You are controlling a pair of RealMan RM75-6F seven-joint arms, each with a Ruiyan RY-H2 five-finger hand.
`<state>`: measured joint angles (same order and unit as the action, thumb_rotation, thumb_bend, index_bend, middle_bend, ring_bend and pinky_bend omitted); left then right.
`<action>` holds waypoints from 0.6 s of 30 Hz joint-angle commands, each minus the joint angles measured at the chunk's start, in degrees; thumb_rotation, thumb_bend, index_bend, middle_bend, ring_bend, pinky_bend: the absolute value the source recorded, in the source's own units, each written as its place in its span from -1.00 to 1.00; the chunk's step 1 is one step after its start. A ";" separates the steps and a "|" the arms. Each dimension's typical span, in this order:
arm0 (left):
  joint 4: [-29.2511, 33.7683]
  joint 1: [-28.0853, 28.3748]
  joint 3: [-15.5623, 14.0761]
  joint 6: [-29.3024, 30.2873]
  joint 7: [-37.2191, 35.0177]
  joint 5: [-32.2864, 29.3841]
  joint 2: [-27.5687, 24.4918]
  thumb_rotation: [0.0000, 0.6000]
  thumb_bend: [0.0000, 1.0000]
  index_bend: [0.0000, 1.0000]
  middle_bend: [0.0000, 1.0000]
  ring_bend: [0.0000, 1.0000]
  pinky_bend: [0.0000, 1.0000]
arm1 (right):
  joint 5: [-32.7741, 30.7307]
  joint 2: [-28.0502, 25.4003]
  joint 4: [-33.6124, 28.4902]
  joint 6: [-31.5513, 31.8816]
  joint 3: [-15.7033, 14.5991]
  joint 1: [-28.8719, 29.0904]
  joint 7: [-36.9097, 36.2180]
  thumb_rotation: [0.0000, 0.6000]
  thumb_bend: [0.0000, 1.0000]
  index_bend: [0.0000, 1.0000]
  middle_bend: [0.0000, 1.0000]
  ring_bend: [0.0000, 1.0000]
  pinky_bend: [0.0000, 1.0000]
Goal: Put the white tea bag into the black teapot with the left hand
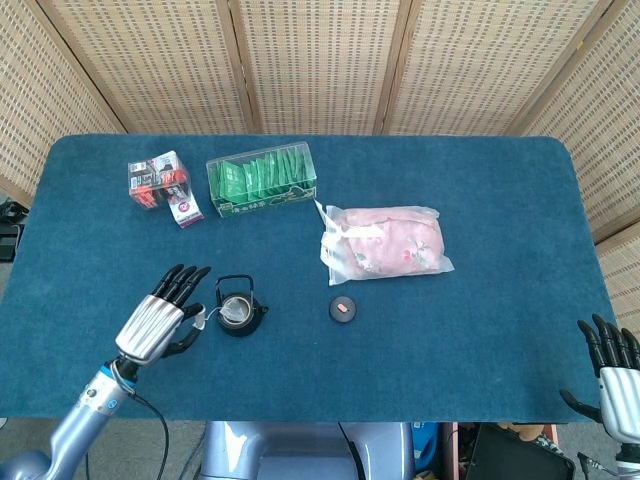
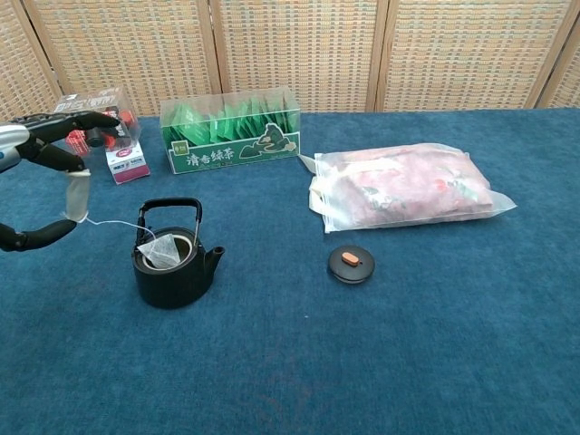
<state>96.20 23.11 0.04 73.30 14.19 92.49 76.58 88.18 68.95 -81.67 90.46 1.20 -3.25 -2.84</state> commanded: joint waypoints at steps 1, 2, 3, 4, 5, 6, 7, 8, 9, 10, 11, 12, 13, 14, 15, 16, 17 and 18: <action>-1.44 -1.72 -1.51 1.07 2.10 0.18 0.85 1.00 -0.16 0.22 -0.93 -1.00 -1.00 | 0.03 0.01 -0.01 0.01 -0.01 -0.01 0.02 1.00 -0.80 -0.94 -0.88 -1.00 -1.00; -1.78 -2.18 -2.05 1.19 2.29 0.21 0.99 1.00 -0.16 0.22 -0.93 -1.00 -1.00 | 0.09 0.02 -0.03 0.02 -0.03 -0.01 0.03 1.00 -0.80 -0.94 -0.88 -1.00 -1.00; -1.97 -2.39 -2.31 1.23 2.42 0.23 1.03 1.00 -0.16 0.22 -0.93 -1.00 -1.00 | 0.11 0.02 -0.03 0.03 -0.03 0.00 0.04 1.00 -0.80 -0.94 -0.88 -1.00 -1.00; -2.23 -2.73 -2.67 1.30 2.66 0.22 1.11 1.00 -0.16 0.22 -0.93 -1.00 -1.00 | 0.16 0.03 -0.03 0.05 -0.04 0.00 0.05 1.00 -0.80 -0.94 -0.88 -1.00 -1.00; -2.32 -2.84 -2.78 1.33 2.77 0.21 1.15 1.00 -0.16 0.22 -0.93 -1.00 -1.00 | 0.17 0.03 -0.03 0.05 -0.04 0.01 0.05 1.00 -0.80 -0.94 -0.88 -1.00 -1.00; -2.62 -3.13 -3.08 1.36 3.15 0.15 1.24 1.00 -0.16 0.22 -0.93 -1.00 -1.00 | 0.21 0.03 -0.07 0.02 -0.04 0.04 0.05 1.00 -0.80 -0.94 -0.88 -1.00 -1.00; -2.91 -3.46 -3.41 1.40 3.50 0.06 1.41 1.00 -0.16 0.22 -0.93 -1.00 -1.00 | 0.28 0.00 -0.11 0.00 -0.04 0.09 0.04 1.00 -0.80 -0.94 -0.88 -1.00 -1.00; -3.11 -3.75 -3.68 1.43 3.71 -0.05 1.56 1.00 -0.16 0.22 -0.93 -1.00 -1.00 | 0.34 -0.03 -0.14 0.01 -0.03 0.12 0.07 1.00 -0.80 -0.94 -0.88 -1.00 -1.00; -3.32 -4.12 -4.00 1.39 3.94 -0.24 1.80 1.00 -0.16 0.21 -0.94 -1.00 -1.00 | 0.41 -0.09 -0.19 0.03 0.01 0.18 0.14 1.00 -0.80 -0.94 -0.88 -1.00 -1.00; -3.40 -4.30 -4.17 1.19 4.10 -0.49 1.89 1.00 -0.16 0.19 -0.95 -1.00 -1.00 | 0.45 -0.12 -0.26 0.05 0.02 0.20 0.19 1.00 -0.80 -0.94 -0.88 -1.00 -1.00; -3.40 -4.43 -4.33 0.86 4.34 -0.80 1.92 1.00 -0.16 0.17 -0.97 -1.00 -1.00 | 0.47 -0.15 -0.32 0.04 0.04 0.23 0.24 1.00 -0.80 -0.94 -0.88 -1.00 -1.00; -3.22 -4.53 -4.51 0.36 4.78 -1.21 1.88 1.00 -0.17 0.13 -0.99 -1.00 -1.00 | 0.52 -0.18 -0.39 0.01 0.02 0.26 0.29 1.00 -0.80 -0.94 -0.88 -1.00 -1.00; -3.02 -4.58 -4.58 0.01 5.13 -1.53 1.85 1.00 -0.16 0.09 -0.99 -1.00 -1.00 | 0.56 -0.18 -0.42 0.00 0.01 0.27 0.31 1.00 -0.80 -0.94 -0.88 -1.00 -1.00; -2.83 -4.60 -4.62 -0.31 5.45 -1.80 1.80 1.00 -0.16 0.06 -1.00 -1.00 -1.00 | 0.57 -0.18 -0.45 -0.01 -0.01 0.28 0.33 1.00 -0.80 -0.94 -0.88 -1.00 -1.00; -2.62 -4.61 -4.65 -0.64 5.74 -2.07 1.71 1.00 -0.17 0.01 -1.00 -1.00 -1.00 | 0.59 -0.19 -0.47 0.03 -0.03 0.25 0.34 1.00 -0.80 -0.94 -0.88 -1.00 -1.00; -2.38 -4.61 -4.71 -1.00 6.11 -2.35 1.59 1.00 -0.16 -0.03 -1.00 -1.00 -1.00 | 0.57 -0.17 -0.48 0.02 -0.02 0.25 0.36 1.00 -0.80 -0.94 -0.87 -1.00 -1.00; -2.22 -4.61 -4.76 -1.25 6.38 -2.54 1.49 1.00 -0.17 -0.07 -1.00 -1.00 -1.00 | 0.53 -0.18 -0.49 0.03 0.00 0.23 0.36 1.00 -0.80 -0.94 -0.87 -1.00 -1.00; -1.97 -4.63 -4.81 -1.58 6.77 -2.85 1.35 1.00 -0.17 -0.11 -1.00 -1.00 -1.00 | 0.49 -0.18 -0.50 0.06 0.01 0.21 0.38 1.00 -0.80 -0.94 -0.87 -1.00 -1.00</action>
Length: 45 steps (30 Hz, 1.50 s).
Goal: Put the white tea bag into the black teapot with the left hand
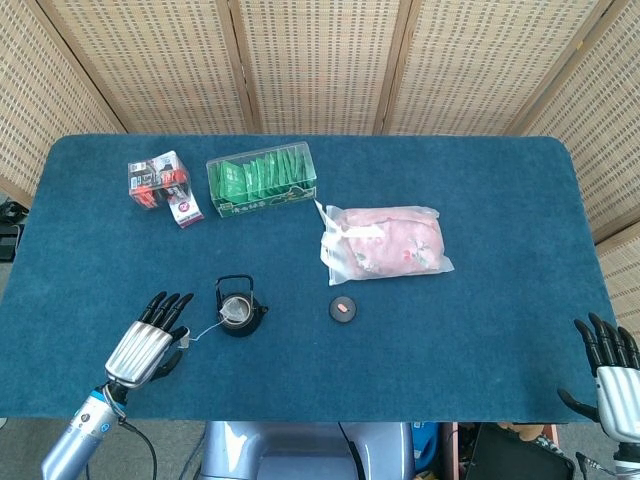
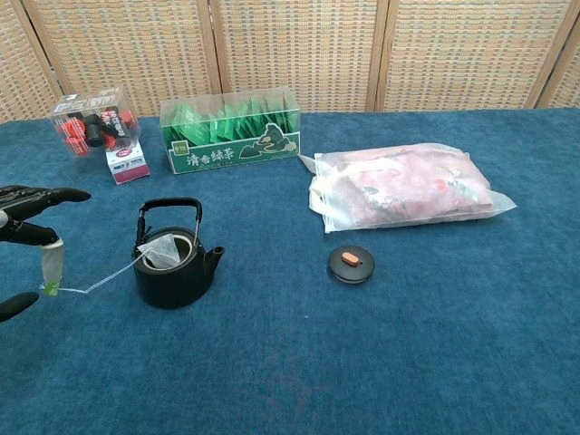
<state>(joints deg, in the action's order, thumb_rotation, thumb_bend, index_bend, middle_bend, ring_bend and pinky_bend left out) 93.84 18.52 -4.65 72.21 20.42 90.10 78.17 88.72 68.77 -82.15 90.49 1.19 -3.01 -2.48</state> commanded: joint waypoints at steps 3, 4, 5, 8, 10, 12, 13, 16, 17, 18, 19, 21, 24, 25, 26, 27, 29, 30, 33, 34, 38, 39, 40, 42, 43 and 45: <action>1.00 -0.05 -0.09 -1.24 1.67 -1.26 -0.52 1.00 -0.16 -0.20 -1.00 -1.00 -1.00 | 0.01 -0.02 -0.10 0.06 0.03 0.00 0.13 1.00 -0.80 -0.94 -0.87 -1.00 -1.00; 1.22 -0.07 -0.11 -1.44 1.95 -1.46 -0.62 1.00 -0.16 -0.21 -1.00 -1.00 -1.00 | 0.04 -0.03 -0.12 0.07 0.02 0.00 0.18 1.00 -0.80 -0.94 -0.87 -1.00 -1.00; 1.52 -0.10 -0.15 -1.64 2.29 -1.65 -0.75 1.00 -0.16 -0.23 -1.00 -1.00 -1.00 | 0.04 -0.02 -0.15 0.05 0.06 0.03 0.23 1.00 -0.80 -0.94 -0.87 -1.00 -1.00; 2.21 -0.38 -0.20 -1.38 3.14 -1.67 -1.26 1.00 -0.16 -0.27 -1.00 -1.00 -1.00 | -0.03 -0.02 -0.15 -0.03 0.09 0.07 0.26 1.00 -0.80 -0.94 -0.87 -1.00 -1.00; 2.35 -0.57 -0.08 -0.85 3.60 -1.44 -1.44 1.00 -0.17 -0.28 -1.00 -1.00 -1.00 | -0.07 -0.01 -0.13 -0.09 0.08 0.09 0.25 1.00 -0.80 -0.94 -0.87 -1.00 -1.00; 2.75 -0.78 -0.12 -0.57 4.05 -1.31 -1.74 1.00 -0.17 -0.28 -1.00 -1.00 -1.00 | -0.12 0.06 -0.03 -0.09 0.11 0.08 0.18 1.00 -0.80 -0.94 -0.87 -1.00 -1.00; 2.98 -0.85 -0.22 -0.59 4.32 -1.27 -1.94 1.00 -0.17 -0.28 -1.00 -1.00 -1.00 | -0.15 0.08 -0.01 -0.11 0.11 0.08 0.12 1.00 -0.80 -0.94 -0.87 -1.00 -1.00; 3.95 -0.97 -0.47 -1.08 5.34 -1.62 -2.56 1.00 -0.16 -0.28 -1.00 -1.00 -1.00 | -0.14 0.17 0.17 -0.09 0.09 0.06 -0.03 1.00 -0.80 -0.94 -0.87 -1.00 -1.00; 4.15 -1.01 -0.50 -1.20 5.71 -1.76 -2.61 1.00 -0.16 -0.29 -1.00 -1.00 -1.00 | -0.15 0.18 0.23 -0.09 0.09 0.05 -0.12 1.00 -0.80 -0.94 -0.87 -1.00 -1.00; 4.30 -1.05 -0.53 -1.34 5.91 -1.88 -2.67 1.00 -0.16 -0.32 -1.00 -1.00 -1.00 | -0.16 0.18 0.28 -0.11 0.08 0.05 -0.16 1.00 -0.80 -0.94 -0.87 -1.00 -1.00; 4.45 -1.06 -0.56 -1.49 6.02 -2.00 -2.74 1.00 -0.17 -0.37 -1.00 -1.00 -1.00 | -0.16 0.18 0.32 -0.10 0.08 0.03 -0.19 1.00 -0.80 -0.94 -0.87 -1.00 -1.00; 4.89 -1.01 -0.66 -2.01 6.19 -2.31 -2.98 1.00 -0.18 -0.49 -1.00 -1.00 -1.00 | -0.22 0.16 0.40 -0.08 0.07 -0.01 -0.29 1.00 -0.80 -0.94 -0.87 -1.00 -1.00; 5.30 -0.99 -0.70 -2.37 6.24 -2.43 -3.17 1.00 -0.29 -0.59 -1.00 -1.00 -1.00 | -0.25 0.09 0.38 -0.07 0.15 0.02 -0.35 1.00 -0.80 -0.94 -0.87 -1.00 -1.00; 5.43 -0.99 -0.72 -2.47 6.17 -2.47 -3.23 1.00 -0.33 -0.62 -1.00 -1.00 -1.00 | -0.25 0.09 0.35 -0.11 0.09 -0.01 -0.33 1.00 -0.80 -0.94 -0.87 -1.00 -1.00; 5.52 -0.99 -0.72 -2.55 6.11 -2.49 -3.29 1.00 -0.35 -0.63 -1.00 -1.00 -1.00 | -0.22 0.14 0.41 -0.07 0.05 -0.04 -0.35 1.00 -0.80 -0.94 -0.87 -1.00 -1.00; 5.61 -0.97 -0.72 -2.62 6.05 -2.47 -3.35 1.00 -0.36 -0.65 -1.00 -1.00 -1.00 | -0.20 0.18 0.45 -0.04 0.05 -0.05 -0.35 1.00 -0.80 -0.94 -0.87 -1.00 -1.00; 5.69 -0.95 -0.75 -2.66 5.87 -2.30 -3.44 1.00 -0.36 -0.64 -1.00 -1.00 -1.00 | -0.25 0.22 0.51 -0.02 0.07 -0.06 -0.38 1.00 -0.80 -0.94 -0.87 -1.00 -1.00; 5.64 -0.99 -0.77 -2.59 5.82 -2.17 -3.43 1.00 -0.36 -0.62 -1.00 -1.00 -1.00 | -0.26 0.22 0.54 -0.02 0.07 -0.08 -0.41 1.00 -0.80 -0.94 -0.87 -1.00 -1.00; 5.38 -1.09 -0.70 -2.36 5.84 -1.93 -3.33 1.00 -0.36 -0.43 -1.00 -1.00 -1.00 | -0.21 0.22 0.53 0.01 0.07 -0.07 -0.40 1.00 -0.80 -0.94 -0.87 -1.00 -1.00; 5.31 -1.13 -0.69 -2.32 5.89 -1.90 -3.28 1.00 -0.36 -0.38 -1.00 -1.00 -1.00 | -0.22 0.21 0.52 0.02 0.08 -0.08 -0.39 1.00 -0.80 -0.94 -0.87 -1.00 -1.00; 5.21 -1.16 -0.61 -2.35 5.93 -1.80 -3.14 1.00 -0.36 -0.07 -1.00 -1.00 -1.00 | -0.27 0.20 0.52 0.06 0.08 -0.13 -0.38 1.00 -0.80 -0.94 -0.87 -1.00 -1.00; 5.19 -1.17 -0.60 -2.39 5.94 -1.82 -3.12 1.00 -0.36 -0.02 -1.00 -1.00 -1.00 | -0.28 0.21 0.54 0.06 0.08 -0.14 -0.40 1.00 -0.80 -0.94 -0.87 -1.00 -1.00; 5.17 -1.18 -0.60 -2.41 5.96 -1.82 -3.11 1.00 -0.36 0.00 -1.00 -1.00 -1.00 | -0.30 0.22 0.54 0.06 0.09 -0.15 -0.40 1.00 -0.80 -0.94 -0.87 -1.00 -1.00; 5.14 -1.17 -0.57 -2.47 6.00 -1.83 -3.09 1.00 -0.36 0.01 -1.00 -1.00 -1.00 | -0.36 0.23 0.55 0.02 0.09 -0.16 -0.41 1.00 -0.80 -0.94 -0.87 -1.00 -1.00; 5.15 -1.18 -0.56 -2.49 5.94 -1.84 -3.07 1.00 -0.36 -0.10 -1.00 -1.00 -1.00 | -0.36 0.22 0.56 0.00 0.08 -0.15 -0.43 1.00 -0.80 -0.94 -0.87 -1.00 -1.00; 5.15 -1.20 -0.56 -2.53 5.59 -1.78 -3.06 1.00 -0.36 -0.46 -1.00 -1.00 -1.00 | -0.32 0.22 0.56 0.01 0.09 -0.13 -0.43 1.00 -0.80 -0.94 -0.87 -1.00 -1.00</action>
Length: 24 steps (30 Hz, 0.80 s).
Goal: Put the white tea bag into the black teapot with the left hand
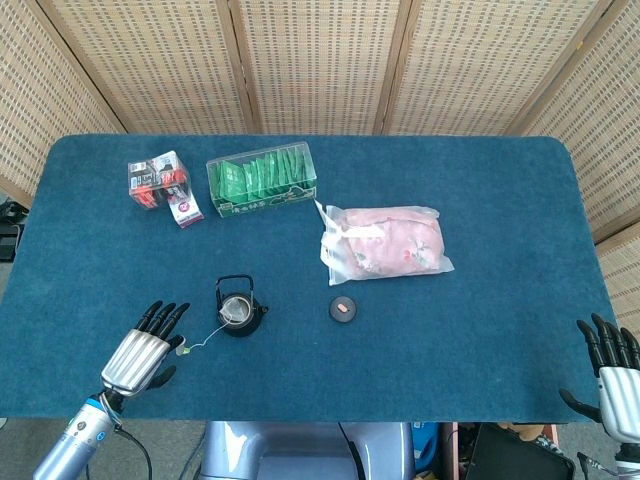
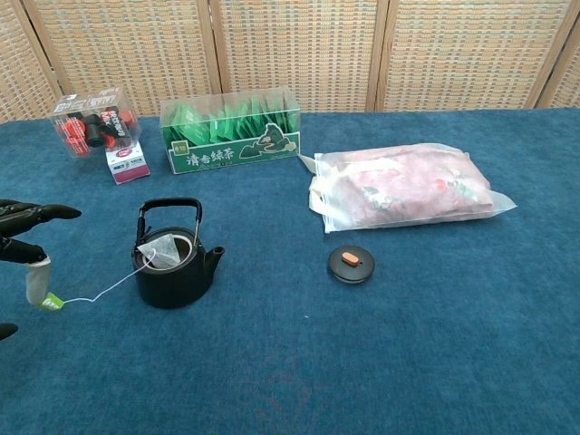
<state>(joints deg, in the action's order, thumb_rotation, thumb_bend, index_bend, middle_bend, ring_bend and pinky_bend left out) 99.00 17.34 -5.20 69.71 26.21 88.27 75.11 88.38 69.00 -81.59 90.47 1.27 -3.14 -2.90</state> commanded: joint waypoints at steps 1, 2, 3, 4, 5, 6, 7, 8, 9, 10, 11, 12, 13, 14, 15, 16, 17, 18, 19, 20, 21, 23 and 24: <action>-0.04 -0.01 -0.02 -0.07 -0.37 0.11 0.02 1.00 -0.36 -0.61 -1.00 -1.00 -1.00 | 0.02 0.00 -0.01 0.03 0.02 0.01 -0.03 1.00 -0.80 -0.94 -0.87 -1.00 -1.00; 0.03 -0.01 -0.06 -0.16 -0.80 0.12 -0.04 1.00 -0.36 -0.73 -1.00 -1.00 -1.00 | -0.02 0.00 0.04 -0.08 0.02 0.04 -0.05 1.00 -0.80 -0.94 -0.87 -1.00 -1.00; 0.02 0.03 -0.09 -0.31 -0.91 0.09 -0.13 1.00 -0.36 -0.78 -1.00 -1.00 -1.00 | -0.03 0.00 0.06 -0.09 0.02 0.04 -0.06 1.00 -0.80 -0.94 -0.87 -1.00 -1.00; 0.02 0.06 -0.08 -0.40 -0.92 0.06 -0.19 1.00 -0.36 -0.83 -1.00 -1.00 -1.00 | -0.03 0.02 0.05 -0.08 0.03 0.05 -0.08 1.00 -0.80 -0.94 -0.87 -1.00 -1.00; 0.03 0.07 -0.07 -0.45 -0.92 0.04 -0.21 1.00 -0.36 -0.89 -1.00 -1.00 -1.00 | -0.03 0.02 0.04 -0.08 0.03 0.04 -0.09 1.00 -0.80 -0.94 -0.87 -1.00 -1.00; 0.04 0.08 -0.06 -0.51 -0.90 0.00 -0.23 1.00 -0.36 -0.95 -1.00 -1.00 -1.00 | -0.04 0.02 0.06 -0.08 0.03 0.04 -0.09 1.00 -0.80 -0.94 -0.87 -1.00 -1.00; 0.09 0.06 -0.08 -0.55 -0.90 -0.02 -0.26 1.00 -0.36 -0.99 -1.00 -1.00 -1.00 | -0.07 0.01 0.09 -0.07 0.03 0.02 -0.10 1.00 -0.80 -0.94 -0.87 -1.00 -1.00; 0.13 0.05 -0.08 -0.57 -0.94 -0.02 -0.28 1.00 -0.36 -1.00 -1.00 -1.00 -1.00 | -0.08 0.00 0.11 -0.08 0.02 0.00 -0.11 1.00 -0.80 -0.94 -0.87 -1.00 -1.00; 0.18 0.05 -0.05 -0.56 -1.00 -0.01 -0.31 1.00 -0.36 -1.00 -1.00 -1.00 -1.00 | -0.08 0.00 0.11 -0.07 0.01 -0.01 -0.11 1.00 -0.80 -0.94 -0.87 -1.00 -1.00; 0.19 0.06 0.00 -0.54 -1.09 0.03 -0.31 1.00 -0.36 -1.00 -1.00 -1.00 -1.00 | -0.07 0.00 0.11 -0.08 0.02 0.00 -0.09 1.00 -0.80 -0.94 -0.87 -1.00 -1.00; 0.12 0.06 0.06 -0.46 -1.10 0.09 -0.29 1.00 -0.36 -1.00 -1.00 -1.00 -1.00 | -0.06 0.00 0.10 -0.08 0.02 0.01 -0.08 1.00 -0.80 -0.94 -0.87 -1.00 -1.00; -0.04 0.06 0.18 -0.33 -1.08 0.16 -0.20 1.00 -0.36 -0.98 -1.00 -1.00 -1.00 | -0.04 0.01 0.10 -0.07 0.03 0.02 -0.08 1.00 -0.80 -0.94 -0.87 -1.00 -1.00; -0.27 0.10 0.35 -0.16 -1.09 0.31 -0.04 1.00 -0.36 -0.96 -1.00 -1.00 -1.00 | -0.02 0.01 0.09 -0.08 0.03 0.04 -0.09 1.00 -0.80 -0.94 -0.87 -1.00 -1.00; -0.55 0.14 0.54 0.02 -1.08 0.46 0.14 1.00 -0.36 -0.92 -1.00 -1.00 -1.00 | -0.01 0.00 0.10 -0.11 0.03 0.06 -0.10 1.00 -0.80 -0.94 -0.87 -1.00 -1.00; -0.80 0.21 0.73 0.17 -1.01 0.60 0.24 1.00 -0.36 -0.87 -0.99 -1.00 -1.00 | -0.01 -0.02 0.11 -0.14 0.01 0.06 -0.10 1.00 -0.80 -0.94 -0.87 -1.00 -1.00; -1.00 0.29 1.00 0.42 -0.81 0.78 0.30 1.00 -0.35 -0.85 -0.96 -1.00 -1.00 | -0.02 -0.03 0.13 -0.16 0.00 0.06 -0.08 1.00 -0.80 -0.94 -0.87 -1.00 -1.00; -1.17 0.37 1.31 0.74 -0.47 0.97 0.42 1.00 -0.34 -0.81 -0.91 -0.99 -1.00 | -0.04 -0.04 0.13 -0.15 0.02 0.06 -0.10 1.00 -0.80 -0.94 -0.87 -1.00 -1.00; -1.22 0.47 1.59 0.94 -0.16 1.09 0.47 1.00 -0.34 -0.79 -0.83 -0.95 -1.00 | -0.03 -0.04 0.13 -0.13 0.02 0.05 -0.13 1.00 -0.80 -0.94 -0.87 -1.00 -1.00; -1.16 0.62 1.88 1.04 0.12 1.18 0.44 1.00 -0.33 -0.78 -0.78 -0.90 -0.99 | -0.02 -0.03 0.13 -0.10 0.02 0.03 -0.15 1.00 -0.80 -0.94 -0.87 -1.00 -1.00; -0.95 1.29 2.68 1.26 1.19 1.87 0.24 1.00 -0.33 -0.77 -0.69 -0.78 -0.91 | -0.01 0.02 0.10 -0.19 0.00 0.07 -0.11 1.00 -0.80 -0.94 -0.87 -1.00 -1.00; -0.64 1.57 2.94 1.09 1.65 1.89 0.09 1.00 -0.33 -0.76 -0.58 -0.65 -0.76 | -0.02 0.03 0.11 -0.18 -0.02 0.05 -0.12 1.00 -0.80 -0.94 -0.87 -1.00 -1.00; -0.16 1.94 3.26 0.79 2.30 1.81 -0.16 1.00 -0.32 -0.75 -0.34 -0.40 -0.43 | -0.01 0.07 0.12 -0.16 -0.02 0.04 -0.13 1.00 -0.80 -0.94 -0.87 -1.00 -1.00; 0.00 2.10 3.40 0.65 2.67 1.78 -0.26 1.00 -0.30 -0.74 -0.15 -0.23 -0.25 | -0.04 0.08 0.13 -0.16 -0.02 0.03 -0.12 1.00 -0.80 -0.94 -0.87 -1.00 -1.00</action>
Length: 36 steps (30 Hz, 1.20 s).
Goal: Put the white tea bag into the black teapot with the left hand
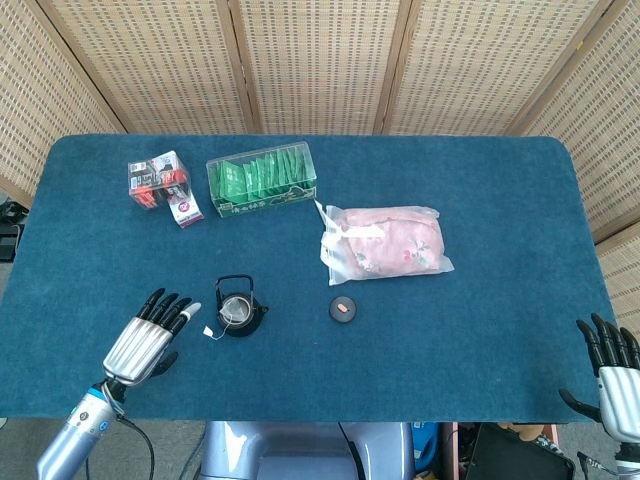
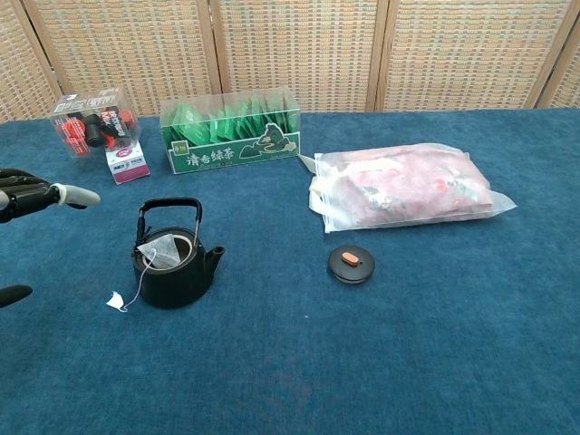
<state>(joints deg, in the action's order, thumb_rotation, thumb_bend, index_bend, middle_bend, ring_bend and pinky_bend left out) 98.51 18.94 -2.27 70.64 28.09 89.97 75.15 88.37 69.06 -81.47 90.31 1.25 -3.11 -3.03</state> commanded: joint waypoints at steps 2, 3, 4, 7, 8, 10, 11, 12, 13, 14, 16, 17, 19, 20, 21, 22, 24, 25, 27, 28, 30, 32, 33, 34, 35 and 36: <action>1.18 1.06 0.79 -1.19 2.05 -0.46 -0.74 1.00 -0.23 -0.73 0.11 0.01 -0.02 | -0.07 0.02 0.01 -0.02 0.02 -0.01 0.02 1.00 -0.80 -0.94 -0.87 -1.00 -1.00; 1.62 1.41 0.95 -1.82 2.72 -0.85 -1.03 1.00 -0.18 -0.73 0.22 0.10 0.07 | -0.06 0.00 0.00 0.00 0.03 -0.01 0.04 1.00 -0.80 -0.94 -0.87 -1.00 -1.00; 2.23 1.83 1.13 -2.72 3.82 -1.58 -1.43 1.00 -0.12 -0.73 0.32 0.19 0.14 | -0.04 -0.01 0.00 0.03 0.04 -0.01 0.04 1.00 -0.80 -0.94 -0.87 -1.00 -1.00; 4.53 3.02 1.36 -5.75 7.16 -4.38 -2.79 1.00 0.04 -0.73 0.51 0.34 0.23 | -0.02 -0.04 -0.03 -0.04 0.02 0.02 0.05 1.00 -0.80 -0.94 -0.87 -1.00 -1.00; 5.29 3.40 1.41 -6.67 8.24 -5.32 -3.19 1.00 0.10 -0.73 0.56 0.38 0.25 | -0.03 -0.02 -0.04 -0.08 0.03 0.04 0.06 1.00 -0.80 -0.94 -0.87 -1.00 -1.00; 6.95 4.27 1.46 -8.64 10.60 -7.50 -3.94 1.00 0.20 -0.73 0.61 0.42 0.27 | -0.02 0.00 -0.05 -0.14 0.00 0.06 0.05 1.00 -0.80 -0.94 -0.87 -1.00 -1.00; 7.53 4.63 1.49 -9.36 11.49 -8.37 -4.13 1.00 0.25 -0.73 0.63 0.43 0.27 | -0.02 0.01 -0.03 -0.16 0.00 0.07 0.04 1.00 -0.80 -0.94 -0.87 -1.00 -1.00; 8.19 5.16 1.48 -10.36 12.68 -9.52 -4.27 1.00 0.31 -0.73 0.65 0.45 0.27 | -0.04 0.02 -0.01 -0.17 0.00 0.07 0.03 1.00 -0.80 -0.94 -0.87 -1.00 -1.00; 8.63 5.58 1.56 -11.06 13.55 -10.47 -4.28 1.00 0.36 -0.73 0.65 0.45 0.27 | -0.09 0.02 0.01 -0.20 0.03 0.08 0.04 1.00 -0.80 -0.94 -0.87 -1.00 -1.00; 9.00 5.89 1.65 -11.46 14.25 -11.32 -4.28 1.00 0.40 -0.73 0.66 0.46 0.28 | -0.12 0.01 0.01 -0.20 0.04 0.08 0.04 1.00 -0.80 -0.94 -0.87 -1.00 -1.00; 9.51 6.38 1.74 -12.09 15.18 -12.61 -4.22 1.00 0.45 -0.73 0.67 0.47 0.28 | -0.16 -0.03 0.02 -0.16 0.05 0.03 -0.01 1.00 -0.80 -0.94 -0.87 -1.00 -1.00; 9.77 6.67 1.80 -12.42 15.58 -13.34 -4.14 1.00 0.45 -0.73 0.67 0.47 0.28 | -0.20 -0.04 0.03 -0.16 0.04 0.01 -0.03 1.00 -0.80 -0.94 -0.87 -1.00 -1.00; 9.99 7.08 1.92 -12.75 15.95 -14.28 -3.84 1.00 0.45 -0.73 0.67 0.48 0.28 | -0.24 -0.05 0.06 -0.16 0.06 0.00 -0.05 1.00 -0.80 -0.94 -0.87 -1.00 -1.00; 9.97 7.42 1.96 -12.97 16.33 -14.88 -3.59 1.00 0.45 -0.74 0.67 0.48 0.28 | -0.26 -0.04 0.07 -0.17 0.06 -0.01 -0.06 1.00 -0.80 -0.94 -0.87 -1.00 -1.00; 9.98 7.70 1.97 -13.20 16.62 -15.39 -3.44 1.00 0.45 -0.74 0.67 0.48 0.28 | -0.28 -0.05 0.09 -0.18 0.06 -0.02 -0.08 1.00 -0.80 -0.94 -0.87 -1.00 -1.00; 9.98 7.98 2.03 -13.41 16.81 -15.92 -3.23 1.00 0.45 -0.74 0.67 0.48 0.28 | -0.31 -0.05 0.12 -0.20 0.06 -0.02 -0.10 1.00 -0.80 -0.94 -0.87 -1.00 -1.00; 9.78 8.68 2.23 -14.07 17.16 -17.25 -2.69 1.00 0.45 -0.74 0.67 0.48 0.28 | -0.38 -0.02 0.16 -0.26 0.09 0.00 -0.14 1.00 -0.80 -0.94 -0.87 -1.00 -1.00; 9.62 9.12 2.37 -14.53 17.36 -18.12 -2.38 1.00 0.45 -0.74 0.67 0.48 0.28 | -0.41 -0.01 0.18 -0.30 0.10 0.01 -0.15 1.00 -0.80 -0.94 -0.87 -1.00 -1.00; 9.32 10.03 2.58 -15.20 18.13 -19.89 -1.79 1.00 0.45 -0.74 0.67 0.48 0.28 | -0.52 0.02 0.23 -0.41 0.15 0.04 -0.12 1.00 -0.80 -0.94 -0.87 -1.00 -1.00; 9.25 10.32 2.58 -15.31 18.51 -20.53 -1.58 1.00 0.45 -0.74 0.67 0.48 0.28 | -0.59 0.02 0.26 -0.45 0.15 0.03 -0.14 1.00 -0.80 -0.94 -0.87 -1.00 -1.00; 9.21 10.95 2.53 -15.51 19.12 -21.93 -1.16 1.00 0.45 -0.74 0.67 0.48 0.28 | -0.66 0.03 0.28 -0.50 0.17 0.03 -0.19 1.00 -0.80 -0.94 -0.87 -1.00 -1.00; 9.06 11.54 2.40 -15.75 19.80 -23.17 -0.83 1.00 0.45 -0.74 0.68 0.48 0.28 | -0.72 0.05 0.33 -0.48 0.21 0.02 -0.21 1.00 -0.80 -0.94 -0.87 -1.00 -1.00; 8.98 11.83 2.38 -15.86 19.97 -23.76 -0.60 1.00 0.45 -0.74 0.68 0.48 0.28 | -0.76 0.06 0.35 -0.51 0.22 0.02 -0.22 1.00 -0.80 -0.94 -0.87 -1.00 -1.00; 8.82 12.12 2.36 -15.99 20.06 -24.32 -0.34 1.00 0.45 -0.74 0.68 0.48 0.28 | -0.77 0.06 0.38 -0.53 0.20 0.01 -0.26 1.00 -0.80 -0.94 -0.87 -1.00 -1.00; 8.68 12.33 2.34 -16.12 20.11 -24.68 -0.16 1.00 0.45 -0.74 0.68 0.48 0.28 | -0.77 0.07 0.39 -0.55 0.19 0.02 -0.26 1.00 -0.80 -0.94 -0.87 -1.00 -1.00; 8.61 12.44 2.33 -16.19 20.13 -24.87 -0.08 1.00 0.45 -0.74 0.68 0.48 0.28 | -0.77 0.08 0.40 -0.57 0.19 0.02 -0.26 1.00 -0.80 -0.94 -0.87 -1.00 -1.00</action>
<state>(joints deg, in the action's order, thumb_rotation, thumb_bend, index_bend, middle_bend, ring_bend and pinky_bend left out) 107.27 31.16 0.10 54.61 48.08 65.33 74.87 87.60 69.14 -81.06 89.73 1.44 -3.08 -3.29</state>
